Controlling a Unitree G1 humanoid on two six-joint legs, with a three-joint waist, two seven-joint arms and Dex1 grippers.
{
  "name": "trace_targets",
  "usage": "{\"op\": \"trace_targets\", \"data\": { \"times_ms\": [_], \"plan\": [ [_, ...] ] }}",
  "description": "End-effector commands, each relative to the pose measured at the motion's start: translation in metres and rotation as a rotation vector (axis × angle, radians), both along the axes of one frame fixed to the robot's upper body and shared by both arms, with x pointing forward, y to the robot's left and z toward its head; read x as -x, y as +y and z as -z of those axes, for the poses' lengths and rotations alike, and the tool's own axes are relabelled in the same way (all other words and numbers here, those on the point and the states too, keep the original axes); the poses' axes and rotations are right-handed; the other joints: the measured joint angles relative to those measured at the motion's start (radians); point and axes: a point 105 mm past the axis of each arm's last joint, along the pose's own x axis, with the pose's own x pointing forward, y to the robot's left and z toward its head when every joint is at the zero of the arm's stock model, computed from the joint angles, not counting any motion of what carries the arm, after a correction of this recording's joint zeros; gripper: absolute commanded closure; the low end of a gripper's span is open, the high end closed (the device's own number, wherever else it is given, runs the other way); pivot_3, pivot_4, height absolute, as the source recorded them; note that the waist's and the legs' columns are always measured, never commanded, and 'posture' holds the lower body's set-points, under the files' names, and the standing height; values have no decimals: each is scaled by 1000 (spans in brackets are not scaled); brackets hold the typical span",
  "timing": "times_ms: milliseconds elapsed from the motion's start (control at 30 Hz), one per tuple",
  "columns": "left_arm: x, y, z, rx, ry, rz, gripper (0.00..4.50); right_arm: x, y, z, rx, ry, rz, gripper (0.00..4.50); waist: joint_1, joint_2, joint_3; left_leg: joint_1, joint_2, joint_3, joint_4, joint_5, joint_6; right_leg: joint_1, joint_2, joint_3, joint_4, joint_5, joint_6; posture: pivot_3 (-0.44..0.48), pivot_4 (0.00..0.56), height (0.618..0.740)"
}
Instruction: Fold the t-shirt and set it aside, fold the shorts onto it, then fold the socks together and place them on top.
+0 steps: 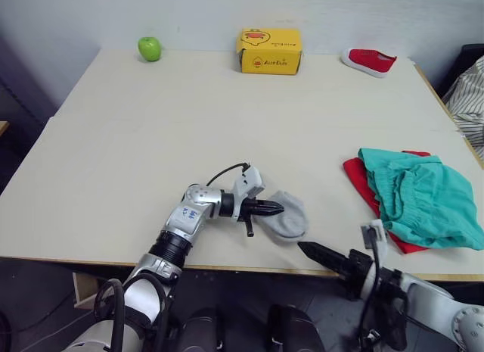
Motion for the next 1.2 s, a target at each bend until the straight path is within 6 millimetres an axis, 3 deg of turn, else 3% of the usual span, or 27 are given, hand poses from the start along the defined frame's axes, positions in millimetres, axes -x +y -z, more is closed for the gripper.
{"op": "trace_targets", "data": {
  "times_ms": [33,267,300,367,567,667,733,767,833,900,967,1067,1200],
  "plan": [
    [3,4,15,-51,38,-11,4500,-12,10,8,-47,117,45,39,0,0,-1,0,0,0,0,0,0,0,0,0,0,0,0,0,150,740],
    [0,11,20,-81,52,-43,4500,-41,24,23,-29,196,117,39,-12,-4,-8,1,2,1,0,0,0,0,2,1,0,0,0,0,150,740],
    [0,12,20,-82,62,-42,4500,-44,25,22,-32,189,122,213,-14,-5,-9,2,2,2,0,0,0,0,2,1,1,0,0,0,150,740],
    [2,15,20,-84,71,-40,4500,-52,22,22,-23,170,149,686,-19,-5,-11,3,3,2,0,0,0,1,2,1,1,0,0,0,150,740],
    [0,24,19,-81,54,-61,4500,-60,16,24,-32,152,188,2875,-25,-4,-11,4,3,2,-1,0,-1,1,2,2,2,0,-1,0,150,740],
    [-1,25,9,-29,38,-64,4500,-61,17,20,-53,137,194,3988,-26,-5,-12,4,3,2,-1,-1,-1,1,2,2,2,0,-1,0,150,740],
    [6,28,-4,14,25,-2,4500,-62,15,14,-66,113,209,4413,-26,-5,-12,4,3,2,-1,-1,-1,1,2,2,2,0,-1,0,150,740],
    [10,31,-11,11,-5,35,4117,-63,13,10,-73,101,221,4428,-27,-5,-12,3,4,2,-1,-1,-1,1,2,3,2,0,-1,0,150,740],
    [12,35,-41,45,-114,81,3643,-61,9,-12,-129,47,214,4428,-26,-2,-10,3,4,2,-1,-1,-1,0,2,4,2,-1,-2,0,150,740],
    [18,41,-73,119,-177,122,2943,-58,-2,-36,-179,-27,222,4428,-21,2,-7,-2,3,2,-1,-1,-1,-3,1,8,2,-1,-2,0,150,740],
    [24,52,-89,142,-217,144,2340,-56,-21,-62,-241,-127,274,4428,-12,4,-6,-5,2,1,0,1,-3,-5,1,8,2,0,-1,0,150,740],
    [31,68,-106,193,-216,122,1366,-45,-66,-92,-313,-283,422,4428,-9,5,-6,-5,1,1,-1,1,-5,-5,2,8,2,0,-1,0,150,740],
    [42,83,-119,319,-216,68,84,-32,-134,-100,-283,-380,707,4428,-3,5,-6,-5,-1,2,-2,-1,-2,-4,2,7,0,0,0,0,150,740]
  ]
}}
